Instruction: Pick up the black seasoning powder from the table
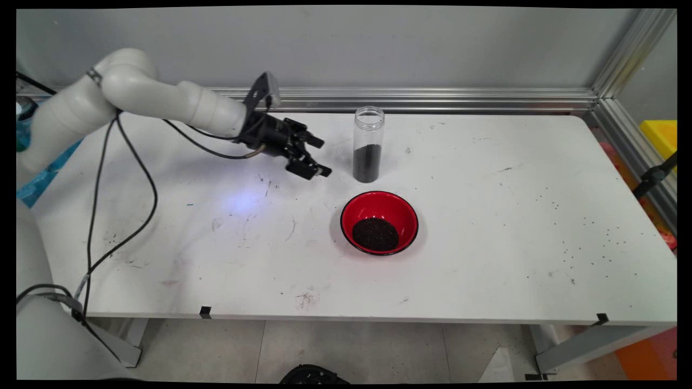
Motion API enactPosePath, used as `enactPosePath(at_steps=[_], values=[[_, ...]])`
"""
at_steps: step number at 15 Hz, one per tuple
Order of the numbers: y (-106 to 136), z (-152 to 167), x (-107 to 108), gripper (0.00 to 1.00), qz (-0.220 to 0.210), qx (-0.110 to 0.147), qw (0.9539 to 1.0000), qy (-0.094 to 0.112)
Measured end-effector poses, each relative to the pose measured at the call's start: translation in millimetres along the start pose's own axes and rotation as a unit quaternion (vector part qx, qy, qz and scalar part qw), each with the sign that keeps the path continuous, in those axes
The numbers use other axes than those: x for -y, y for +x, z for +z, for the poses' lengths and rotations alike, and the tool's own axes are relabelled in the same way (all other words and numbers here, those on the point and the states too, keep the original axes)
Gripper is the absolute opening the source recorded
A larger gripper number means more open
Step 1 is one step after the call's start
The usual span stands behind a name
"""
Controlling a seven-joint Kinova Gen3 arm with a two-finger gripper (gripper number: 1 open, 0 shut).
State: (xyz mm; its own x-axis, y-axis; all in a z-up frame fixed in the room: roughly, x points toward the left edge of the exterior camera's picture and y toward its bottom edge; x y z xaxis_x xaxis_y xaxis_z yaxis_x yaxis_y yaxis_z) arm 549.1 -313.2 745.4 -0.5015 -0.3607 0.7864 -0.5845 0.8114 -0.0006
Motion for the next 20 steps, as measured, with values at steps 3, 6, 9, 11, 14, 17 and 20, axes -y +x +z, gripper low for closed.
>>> enactPosePath(at_steps=[3, 6, 9, 11, 14, 17, 20], values=[[1, 23, 5, 1.0, 0.01, -0.013, 0.9998, -0.005], [0, 46, 11, 1.0, 0.016, -0.024, 0.9995, -0.01], [-3, 65, 15, 1.0, 0.02, -0.031, 0.9992, -0.013], [-5, 76, 17, 1.0, 0.021, -0.036, 0.999, -0.015], [-6, 92, 20, 1.0, 0.019, -0.042, 0.9988, -0.016], [-8, 103, 22, 1.0, 0.017, -0.045, 0.9987, -0.016], [-10, 112, 24, 1.0, 0.015, -0.047, 0.9986, -0.017]])
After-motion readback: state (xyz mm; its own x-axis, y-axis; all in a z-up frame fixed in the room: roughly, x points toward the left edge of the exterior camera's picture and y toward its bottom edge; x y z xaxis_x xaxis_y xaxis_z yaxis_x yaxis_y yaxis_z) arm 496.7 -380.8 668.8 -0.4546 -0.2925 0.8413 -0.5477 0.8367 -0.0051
